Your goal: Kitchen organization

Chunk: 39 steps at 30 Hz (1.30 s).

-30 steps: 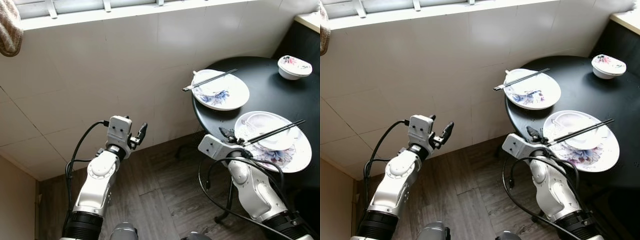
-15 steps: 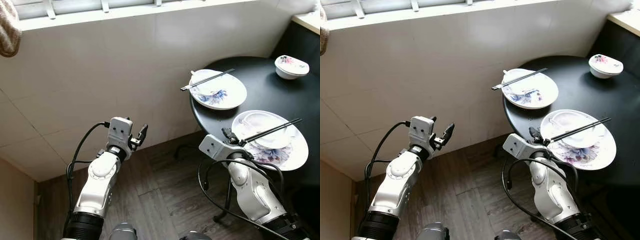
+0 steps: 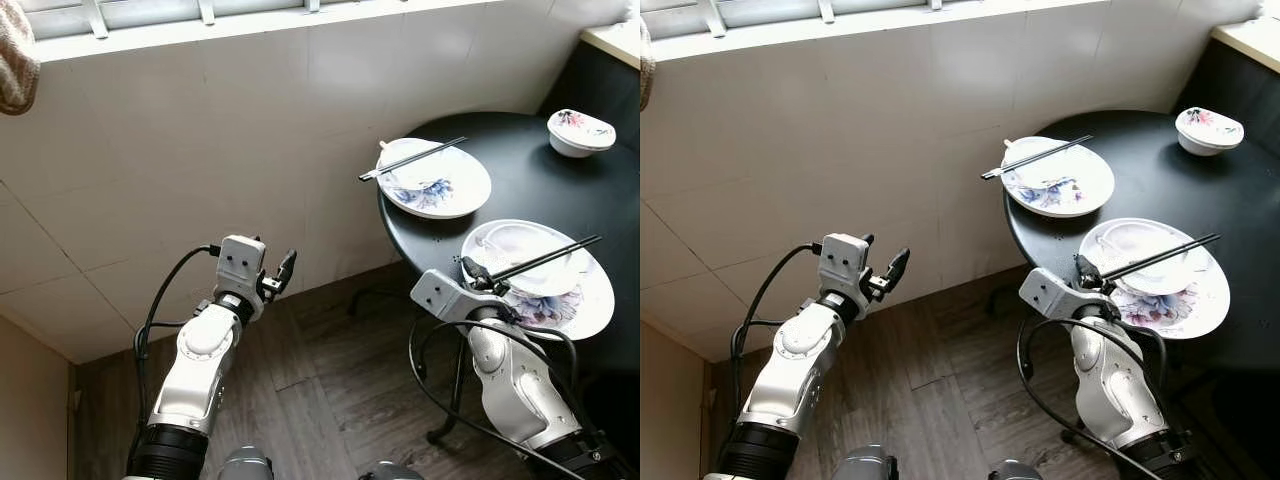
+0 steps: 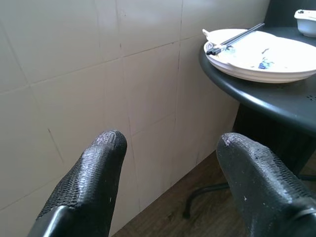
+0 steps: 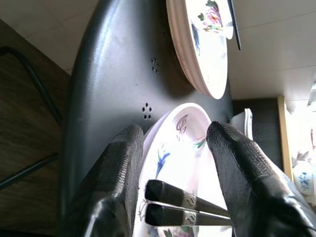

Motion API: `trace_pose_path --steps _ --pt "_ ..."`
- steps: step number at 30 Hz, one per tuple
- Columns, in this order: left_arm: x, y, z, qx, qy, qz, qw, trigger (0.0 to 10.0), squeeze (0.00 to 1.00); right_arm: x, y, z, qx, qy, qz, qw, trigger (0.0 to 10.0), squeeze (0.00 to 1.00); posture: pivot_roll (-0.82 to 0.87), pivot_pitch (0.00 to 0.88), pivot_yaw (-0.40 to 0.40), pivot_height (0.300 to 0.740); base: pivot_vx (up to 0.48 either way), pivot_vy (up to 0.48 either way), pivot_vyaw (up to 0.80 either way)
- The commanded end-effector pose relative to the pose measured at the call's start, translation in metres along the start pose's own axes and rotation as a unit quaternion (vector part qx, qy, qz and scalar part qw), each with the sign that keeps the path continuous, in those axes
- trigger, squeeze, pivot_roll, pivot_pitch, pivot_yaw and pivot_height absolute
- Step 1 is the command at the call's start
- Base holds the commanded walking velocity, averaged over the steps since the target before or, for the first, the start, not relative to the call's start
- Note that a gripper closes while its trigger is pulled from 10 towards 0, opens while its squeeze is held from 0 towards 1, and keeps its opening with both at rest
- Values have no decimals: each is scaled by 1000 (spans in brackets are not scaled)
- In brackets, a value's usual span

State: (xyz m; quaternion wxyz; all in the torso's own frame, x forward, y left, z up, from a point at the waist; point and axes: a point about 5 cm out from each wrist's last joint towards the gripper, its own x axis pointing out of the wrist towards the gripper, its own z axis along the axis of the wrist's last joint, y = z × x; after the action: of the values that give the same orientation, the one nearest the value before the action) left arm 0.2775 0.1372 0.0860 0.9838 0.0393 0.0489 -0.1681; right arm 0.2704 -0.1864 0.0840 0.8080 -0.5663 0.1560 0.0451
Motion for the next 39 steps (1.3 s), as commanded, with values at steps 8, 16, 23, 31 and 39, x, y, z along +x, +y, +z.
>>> trace_pose_path --steps 8,16,23,31,39 --pt "0 -1 -1 -6 4 0 1000 10000 0 -1 -3 -4 -19 2 -15 1000 10000 0 58 0 -32 740 0 0 0" --pt "0 -1 -2 -7 5 0 1000 10000 0 2 0 -11 -29 -3 -17 999 10000 0 62 0 -32 740 0 0 0" --pt "0 0 -2 -8 5 1 1000 10000 0 2 -1 -16 -31 7 -17 999 10000 0 61 0 -33 740 0 0 0" --pt "1 0 -2 -8 6 0 1000 10000 0 3 0 -19 -29 6 -22 999 10000 0 63 0 -32 740 0 0 0" --pt "1 0 -2 -9 6 1 1000 10000 0 6 -2 -25 -21 2 -28 999 8078 0 64 0 -32 740 0 0 0"
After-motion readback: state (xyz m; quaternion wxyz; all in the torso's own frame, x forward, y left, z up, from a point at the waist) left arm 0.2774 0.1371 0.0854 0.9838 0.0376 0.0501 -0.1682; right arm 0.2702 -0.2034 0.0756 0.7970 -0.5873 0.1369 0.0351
